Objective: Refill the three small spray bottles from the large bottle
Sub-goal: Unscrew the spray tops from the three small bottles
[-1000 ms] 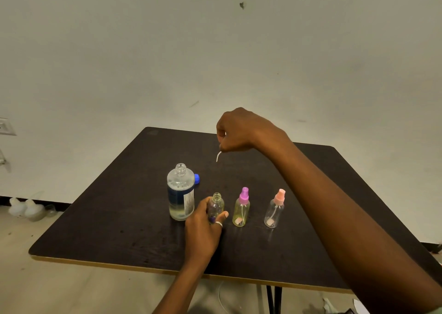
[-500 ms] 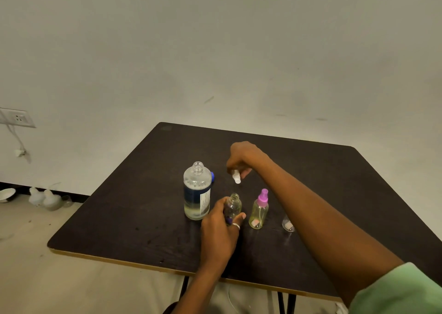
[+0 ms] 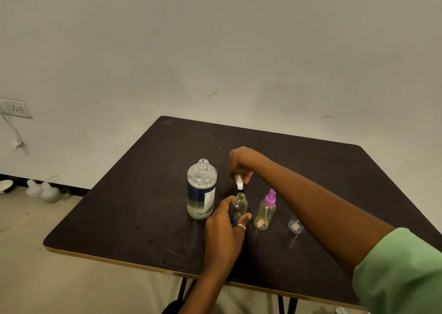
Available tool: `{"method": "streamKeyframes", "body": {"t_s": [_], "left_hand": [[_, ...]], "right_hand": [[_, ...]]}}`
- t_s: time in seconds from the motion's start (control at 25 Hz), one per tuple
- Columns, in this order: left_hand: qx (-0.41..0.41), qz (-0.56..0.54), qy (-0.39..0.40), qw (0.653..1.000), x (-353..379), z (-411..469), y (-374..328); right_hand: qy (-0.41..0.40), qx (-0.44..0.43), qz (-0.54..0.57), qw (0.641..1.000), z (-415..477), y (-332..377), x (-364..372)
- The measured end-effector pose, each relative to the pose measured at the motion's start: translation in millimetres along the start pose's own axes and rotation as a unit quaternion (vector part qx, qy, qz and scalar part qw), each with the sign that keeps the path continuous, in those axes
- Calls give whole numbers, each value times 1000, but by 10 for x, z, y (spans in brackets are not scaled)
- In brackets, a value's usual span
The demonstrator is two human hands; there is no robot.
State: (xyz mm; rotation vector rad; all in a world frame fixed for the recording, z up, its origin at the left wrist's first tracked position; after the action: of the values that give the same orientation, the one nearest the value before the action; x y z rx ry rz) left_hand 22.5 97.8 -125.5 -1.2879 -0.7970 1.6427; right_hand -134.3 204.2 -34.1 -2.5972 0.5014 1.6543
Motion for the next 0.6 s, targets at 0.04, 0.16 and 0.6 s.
{"method": "streamKeyframes", "body": {"t_s": [0.04, 0.16, 0.6], "left_hand": [[1, 1, 0, 1000, 1, 2, 3], [5, 2, 0, 1000, 1, 2, 11], [3, -10, 9, 1000, 2, 11, 15]], "right_hand": [[1, 1, -3, 1000, 24, -7, 20], [4, 7, -4, 1000, 91, -43, 57], [8, 14, 6, 1000, 201, -175, 101]]}}
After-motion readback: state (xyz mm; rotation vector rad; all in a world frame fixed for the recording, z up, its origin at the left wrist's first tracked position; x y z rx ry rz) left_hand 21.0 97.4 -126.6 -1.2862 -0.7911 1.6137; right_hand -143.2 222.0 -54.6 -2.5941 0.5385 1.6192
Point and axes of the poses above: each hand's wrist, its own z-axis towards the middle knuckle, its own x-axis out of the palm, y = z × x, the point moved 2 cm from there along z, towards the middle knuckle, and after that the axes turned 6 degrees about z, right-handed, at the moved point
